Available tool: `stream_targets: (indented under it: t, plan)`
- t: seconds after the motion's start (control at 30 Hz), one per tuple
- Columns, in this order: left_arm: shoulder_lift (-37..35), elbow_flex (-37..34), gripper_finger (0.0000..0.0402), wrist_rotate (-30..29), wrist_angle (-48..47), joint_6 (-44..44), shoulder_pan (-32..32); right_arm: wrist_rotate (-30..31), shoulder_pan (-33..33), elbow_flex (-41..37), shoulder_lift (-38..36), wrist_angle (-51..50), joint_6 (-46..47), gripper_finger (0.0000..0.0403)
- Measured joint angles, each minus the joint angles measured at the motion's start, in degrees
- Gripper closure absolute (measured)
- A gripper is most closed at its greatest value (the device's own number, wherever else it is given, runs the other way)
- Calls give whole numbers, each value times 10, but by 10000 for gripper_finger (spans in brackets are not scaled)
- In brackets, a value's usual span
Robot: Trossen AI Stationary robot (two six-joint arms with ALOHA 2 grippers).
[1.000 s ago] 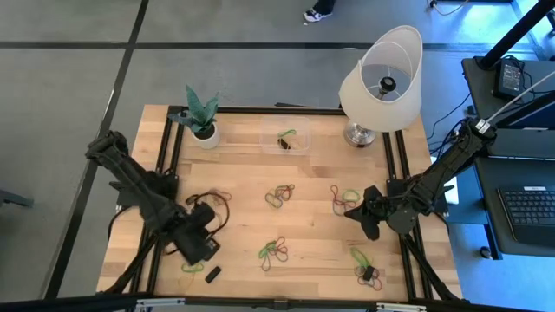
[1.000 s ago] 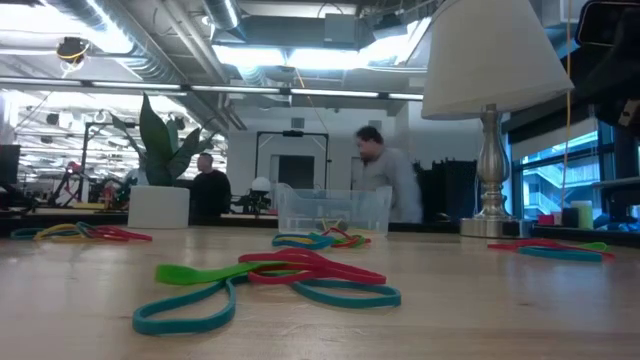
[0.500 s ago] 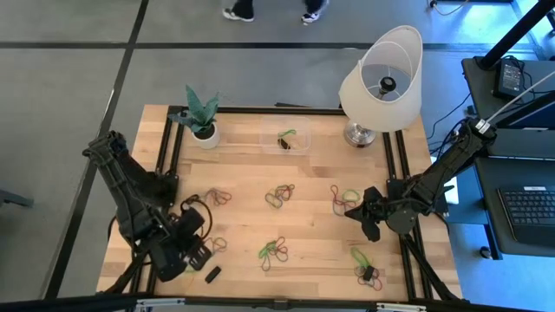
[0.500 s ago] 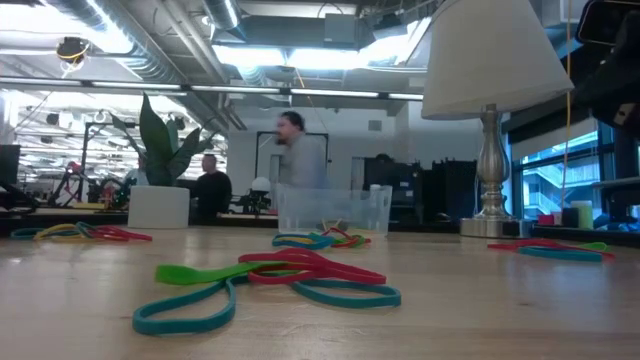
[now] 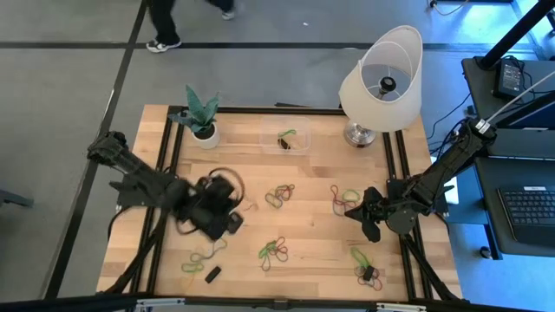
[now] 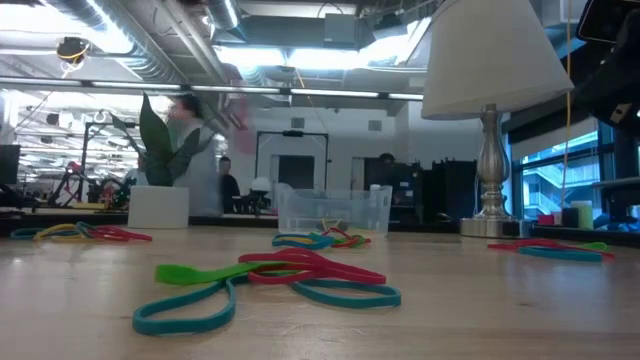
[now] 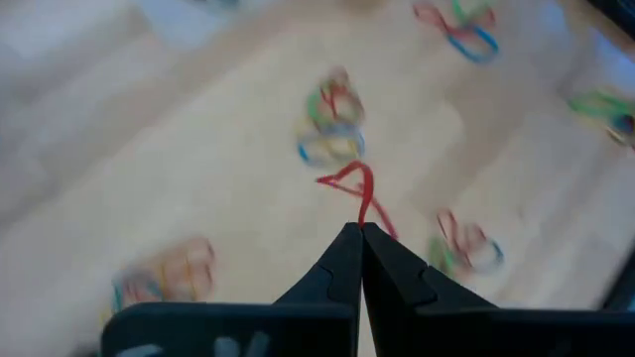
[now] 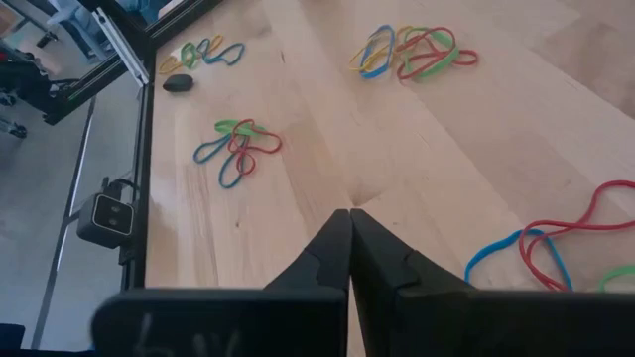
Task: Pick and place rubber bands into bin
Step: Put the red rubber band into the transparent bin
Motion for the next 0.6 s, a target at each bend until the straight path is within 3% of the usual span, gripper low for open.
stream_targets:
  t: [0.23, 0.43, 0.6]
  plan:
    - [0, 0, 399, 23, 79, 205, 163, 0, 0, 0, 0, 0, -12, 396]
    - [0, 0, 399, 94, 192, 393, 305, 0, 0, 0, 0, 0, -9, 396]
    - [26, 1, 399, 200, 291, 530, 417, 16, 0, 0, 0, 0, -5, 396]
